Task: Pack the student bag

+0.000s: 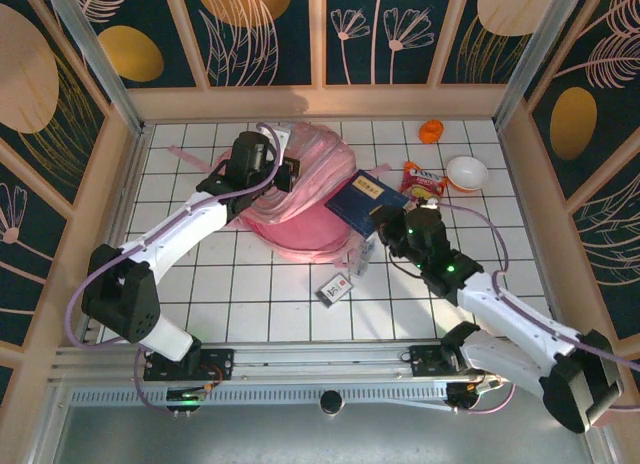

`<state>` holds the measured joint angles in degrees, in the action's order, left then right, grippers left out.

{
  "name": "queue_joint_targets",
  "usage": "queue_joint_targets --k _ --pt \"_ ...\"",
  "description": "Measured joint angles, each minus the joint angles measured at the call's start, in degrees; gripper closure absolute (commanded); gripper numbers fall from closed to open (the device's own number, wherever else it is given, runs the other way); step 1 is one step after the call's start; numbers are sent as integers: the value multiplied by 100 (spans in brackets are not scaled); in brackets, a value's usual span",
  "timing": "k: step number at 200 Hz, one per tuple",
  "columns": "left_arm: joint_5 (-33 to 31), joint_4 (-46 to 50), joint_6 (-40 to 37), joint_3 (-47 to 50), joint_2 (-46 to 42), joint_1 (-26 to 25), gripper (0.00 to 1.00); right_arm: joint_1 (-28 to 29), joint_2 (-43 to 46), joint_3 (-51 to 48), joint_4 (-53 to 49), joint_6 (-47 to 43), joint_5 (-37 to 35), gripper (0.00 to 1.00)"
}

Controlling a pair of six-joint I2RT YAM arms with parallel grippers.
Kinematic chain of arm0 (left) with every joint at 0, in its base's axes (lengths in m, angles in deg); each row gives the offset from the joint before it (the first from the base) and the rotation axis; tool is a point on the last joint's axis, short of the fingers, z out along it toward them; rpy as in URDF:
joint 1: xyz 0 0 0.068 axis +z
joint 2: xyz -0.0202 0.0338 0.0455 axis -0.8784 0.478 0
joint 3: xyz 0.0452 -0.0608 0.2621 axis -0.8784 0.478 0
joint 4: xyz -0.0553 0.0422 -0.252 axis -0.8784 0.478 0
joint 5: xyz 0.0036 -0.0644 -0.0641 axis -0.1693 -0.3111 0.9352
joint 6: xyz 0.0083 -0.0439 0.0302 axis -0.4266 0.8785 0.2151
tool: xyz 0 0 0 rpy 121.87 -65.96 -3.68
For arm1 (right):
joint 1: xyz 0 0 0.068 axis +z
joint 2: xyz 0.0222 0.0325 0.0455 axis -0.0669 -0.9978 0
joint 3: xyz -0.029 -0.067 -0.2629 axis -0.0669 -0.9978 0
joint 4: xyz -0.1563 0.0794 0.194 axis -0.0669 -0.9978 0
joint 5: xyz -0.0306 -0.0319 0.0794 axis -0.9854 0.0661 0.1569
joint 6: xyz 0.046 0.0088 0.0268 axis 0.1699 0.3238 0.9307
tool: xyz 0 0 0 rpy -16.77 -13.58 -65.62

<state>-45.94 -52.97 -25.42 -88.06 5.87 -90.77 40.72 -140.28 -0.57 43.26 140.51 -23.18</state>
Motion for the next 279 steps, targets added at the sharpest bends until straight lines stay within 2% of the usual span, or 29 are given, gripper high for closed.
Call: queue_joint_targets --k 78,137,163,181,199,214,236,251,279 --pt "203 -4 133 -114 17 0 100 577 -2249 205 2455 640 -509 100" --pt "234 -61 133 -114 17 0 100 667 -4142 1338 3351 1014 -699 100" --pt "238 -107 133 -114 17 0 100 667 -4854 1864 3388 1071 -682 99" --pt "236 -131 133 -114 17 0 100 667 -5235 2177 3353 1106 -669 92" --pt "229 -131 133 -114 17 0 100 667 -5429 2319 3220 1198 -643 80" --pt "221 -131 131 -114 17 0 100 660 -5484 2345 3077 1287 -619 64" --pt "175 -133 127 -114 17 0 100 660 -5486 2345 2811 1327 -529 50" --pt "136 -131 109 -114 17 0 100 660 -5464 2258 2767 1349 -479 35" --pt "-39 -127 -2 -114 17 -20 100 660 -5040 1829 2719 1366 -385 31"
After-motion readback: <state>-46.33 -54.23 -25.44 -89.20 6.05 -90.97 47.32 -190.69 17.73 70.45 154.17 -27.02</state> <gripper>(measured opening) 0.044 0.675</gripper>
